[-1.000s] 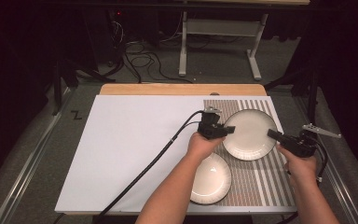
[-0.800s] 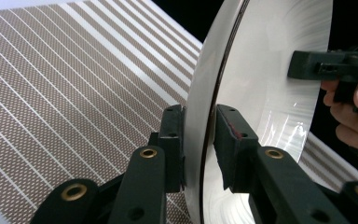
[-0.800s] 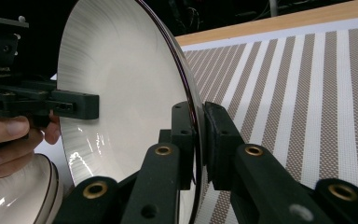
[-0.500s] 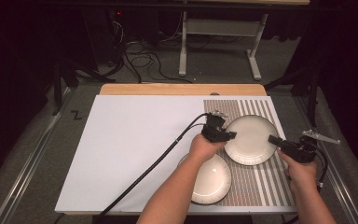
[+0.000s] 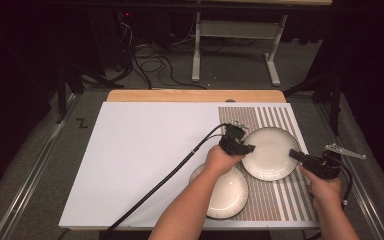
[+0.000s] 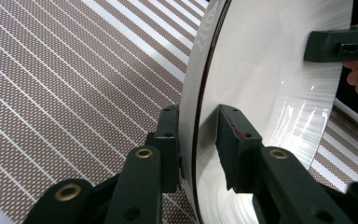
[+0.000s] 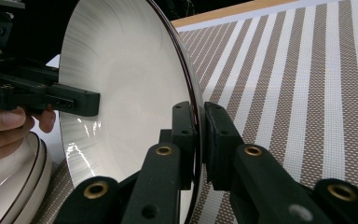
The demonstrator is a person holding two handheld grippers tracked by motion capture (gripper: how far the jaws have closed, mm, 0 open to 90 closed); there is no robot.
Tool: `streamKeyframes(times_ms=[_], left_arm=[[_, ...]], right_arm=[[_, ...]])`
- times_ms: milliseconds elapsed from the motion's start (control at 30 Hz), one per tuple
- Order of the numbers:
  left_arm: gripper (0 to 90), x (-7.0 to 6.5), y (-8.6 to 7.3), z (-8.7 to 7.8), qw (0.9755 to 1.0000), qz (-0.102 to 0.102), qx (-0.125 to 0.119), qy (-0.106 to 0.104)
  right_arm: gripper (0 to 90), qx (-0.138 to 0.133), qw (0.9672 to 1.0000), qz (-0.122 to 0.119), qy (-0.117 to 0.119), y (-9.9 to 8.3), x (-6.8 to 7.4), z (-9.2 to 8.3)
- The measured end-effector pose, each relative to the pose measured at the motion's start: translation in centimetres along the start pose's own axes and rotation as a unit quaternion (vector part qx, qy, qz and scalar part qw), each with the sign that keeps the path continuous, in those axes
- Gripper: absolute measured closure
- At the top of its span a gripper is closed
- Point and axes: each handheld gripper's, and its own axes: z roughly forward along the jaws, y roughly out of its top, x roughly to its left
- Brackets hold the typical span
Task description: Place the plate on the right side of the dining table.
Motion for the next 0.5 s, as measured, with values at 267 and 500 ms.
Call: streamKeyframes(times_ms=[267, 500], left_arm=[[61.0, -0.4, 0.0, 0.4, 0.9997, 0.008, -0.006, 0.024], [45.8, -0.6, 0.6, -0.9, 0.9987, 0.016, -0.032, 0.037]], right_arm=[[85.9, 0.01, 0.9999, -0.005, -0.005, -0.2, -0.1, 0.1], [85.8, 0.009, 0.9998, -0.011, -0.01, 0.0, 0.2, 0.1]])
